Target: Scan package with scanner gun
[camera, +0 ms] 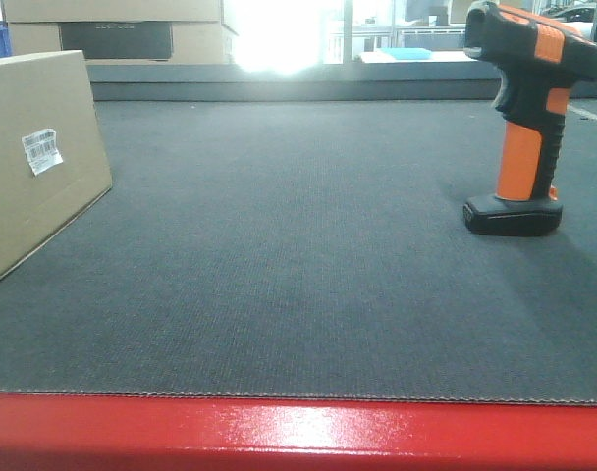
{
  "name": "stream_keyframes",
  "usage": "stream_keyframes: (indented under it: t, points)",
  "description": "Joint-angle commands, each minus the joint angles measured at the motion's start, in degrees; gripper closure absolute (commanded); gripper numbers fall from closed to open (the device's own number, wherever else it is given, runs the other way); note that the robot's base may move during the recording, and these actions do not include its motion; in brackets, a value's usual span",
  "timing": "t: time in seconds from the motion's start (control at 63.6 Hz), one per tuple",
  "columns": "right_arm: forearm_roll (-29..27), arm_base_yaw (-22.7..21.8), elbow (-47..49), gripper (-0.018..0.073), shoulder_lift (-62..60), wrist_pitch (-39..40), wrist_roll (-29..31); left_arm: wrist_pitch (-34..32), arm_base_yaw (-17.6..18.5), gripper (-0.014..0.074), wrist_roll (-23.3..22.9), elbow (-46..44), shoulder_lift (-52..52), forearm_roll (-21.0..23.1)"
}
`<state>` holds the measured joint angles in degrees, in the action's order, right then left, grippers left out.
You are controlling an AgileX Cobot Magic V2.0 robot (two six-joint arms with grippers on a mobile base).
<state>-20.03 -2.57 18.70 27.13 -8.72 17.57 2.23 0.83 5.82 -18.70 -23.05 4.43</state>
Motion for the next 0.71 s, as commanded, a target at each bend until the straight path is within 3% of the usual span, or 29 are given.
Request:
stream_keyframes:
  t: [0.0,0.44,0.566,0.691]
  points:
    - [-0.2,-0.25,-0.09,0.0713,-0.39,1.5,0.4,-1.59,0.21,0.0707,-0.45,0.06,0.39,-0.06]
    - [-0.2,-0.25,-0.09,0.0713,-0.39,1.5,0.4,-1.37,0.21,0.0707,-0.45,0.15,0.39,-0.06]
    - [-0.2,-0.25,-0.09,0.0713,-0.39,1.5,0.4,1.15,0.21,0.0707,-0.45,1.73,3.72,-6.81]
    - [-0.2,-0.25,-0.09,0.0713,-0.39,1.5,0.4,6.42,0.21,0.0707,-0.45,4.39,10.76,-6.95]
